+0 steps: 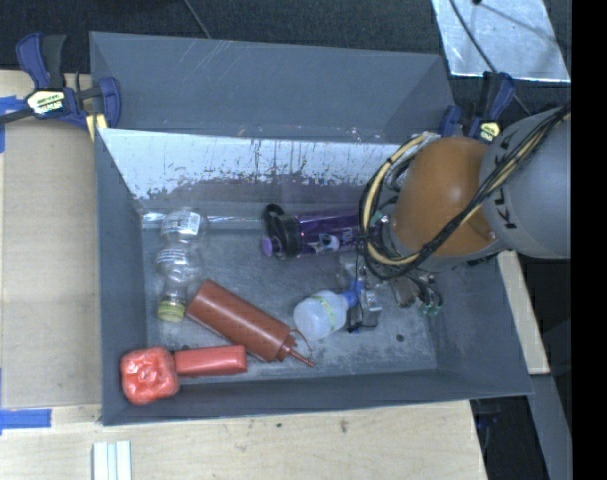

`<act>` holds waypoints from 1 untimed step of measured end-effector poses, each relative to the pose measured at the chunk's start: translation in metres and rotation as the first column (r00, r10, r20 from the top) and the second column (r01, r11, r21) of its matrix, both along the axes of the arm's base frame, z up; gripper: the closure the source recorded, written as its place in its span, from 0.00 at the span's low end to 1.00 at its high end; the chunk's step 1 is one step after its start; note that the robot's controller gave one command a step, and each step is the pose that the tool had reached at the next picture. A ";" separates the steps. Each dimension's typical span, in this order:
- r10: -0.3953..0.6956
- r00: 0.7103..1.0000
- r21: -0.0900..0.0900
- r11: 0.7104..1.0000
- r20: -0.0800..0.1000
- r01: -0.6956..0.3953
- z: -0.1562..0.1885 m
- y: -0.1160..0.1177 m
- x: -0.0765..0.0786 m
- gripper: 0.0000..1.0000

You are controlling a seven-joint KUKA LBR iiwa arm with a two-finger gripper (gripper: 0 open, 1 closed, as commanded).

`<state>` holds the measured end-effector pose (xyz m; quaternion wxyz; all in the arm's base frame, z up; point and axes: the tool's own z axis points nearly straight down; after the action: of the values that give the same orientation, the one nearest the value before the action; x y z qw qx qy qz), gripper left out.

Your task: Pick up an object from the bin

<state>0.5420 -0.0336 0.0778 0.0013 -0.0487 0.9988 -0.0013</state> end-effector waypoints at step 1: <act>0.000 1.000 0.001 1.000 -0.004 0.000 0.019 0.000 -0.001 1.00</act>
Offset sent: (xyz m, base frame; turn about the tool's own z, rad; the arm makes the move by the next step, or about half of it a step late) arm -0.0001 0.0000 0.0139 0.0000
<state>0.5412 -0.0337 0.0969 -0.0005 -0.0486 0.9988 -0.0009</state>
